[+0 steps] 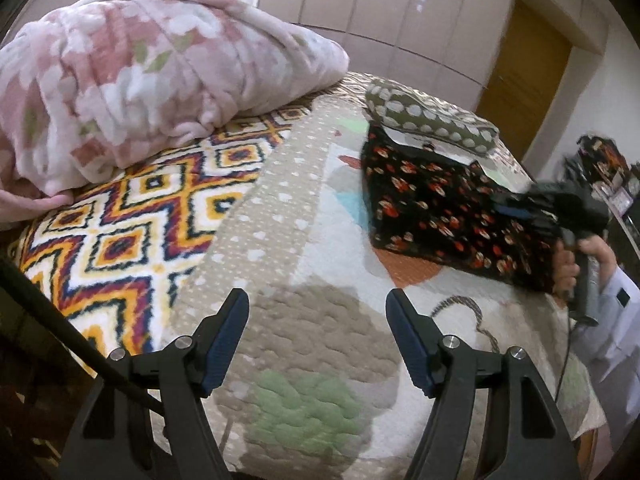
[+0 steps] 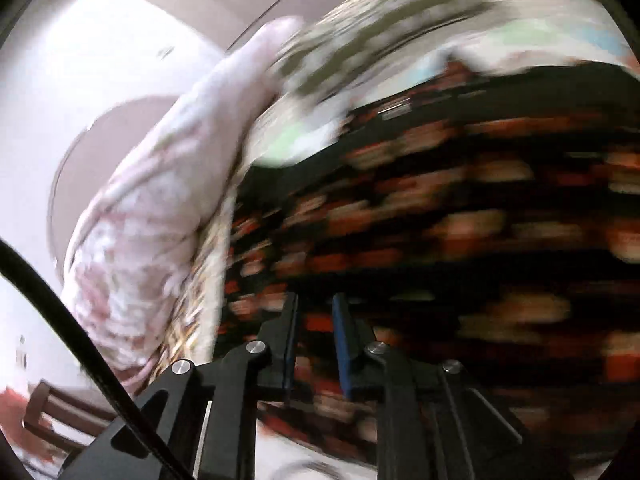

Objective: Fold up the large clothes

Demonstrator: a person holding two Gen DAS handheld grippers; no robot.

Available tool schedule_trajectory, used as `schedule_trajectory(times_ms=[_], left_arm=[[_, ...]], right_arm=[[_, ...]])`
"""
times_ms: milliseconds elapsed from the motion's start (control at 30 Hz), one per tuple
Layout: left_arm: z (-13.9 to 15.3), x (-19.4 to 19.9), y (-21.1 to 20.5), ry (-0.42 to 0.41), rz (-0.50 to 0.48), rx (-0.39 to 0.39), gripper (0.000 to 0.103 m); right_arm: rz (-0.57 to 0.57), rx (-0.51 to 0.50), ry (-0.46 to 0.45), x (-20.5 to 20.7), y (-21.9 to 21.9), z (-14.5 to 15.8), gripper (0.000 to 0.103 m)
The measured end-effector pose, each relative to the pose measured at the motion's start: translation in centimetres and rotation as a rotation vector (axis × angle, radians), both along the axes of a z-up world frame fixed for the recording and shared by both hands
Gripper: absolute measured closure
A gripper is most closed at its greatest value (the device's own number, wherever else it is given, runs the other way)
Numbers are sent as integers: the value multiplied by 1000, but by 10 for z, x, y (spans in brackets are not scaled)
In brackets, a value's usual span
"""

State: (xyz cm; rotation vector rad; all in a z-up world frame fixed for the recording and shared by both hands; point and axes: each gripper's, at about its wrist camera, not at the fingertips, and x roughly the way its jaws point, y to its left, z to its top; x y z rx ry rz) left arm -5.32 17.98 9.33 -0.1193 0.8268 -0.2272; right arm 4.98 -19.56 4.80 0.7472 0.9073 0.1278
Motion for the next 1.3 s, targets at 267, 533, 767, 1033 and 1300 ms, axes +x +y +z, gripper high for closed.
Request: schedule_trajectory(times_ms=[267, 533, 767, 1033, 1300], left_arm=[[-1, -8, -30, 23, -47, 48, 33], [-8, -13, -84, 49, -131, 99, 32], [-42, -11, -142, 42, -228, 204, 30], [-87, 1, -156, 119, -180, 200, 25], [-94, -6, -158, 114, -129, 230, 5]], right_arm=[[-446, 46, 26, -130, -200, -17, 103], [-456, -104, -17, -196, -197, 22, 75], [-268, -219, -61, -221, -108, 16, 73], [-156, -416, 36, -212, -36, -26, 71], [-203, -463, 50, -207, -19, -46, 48]])
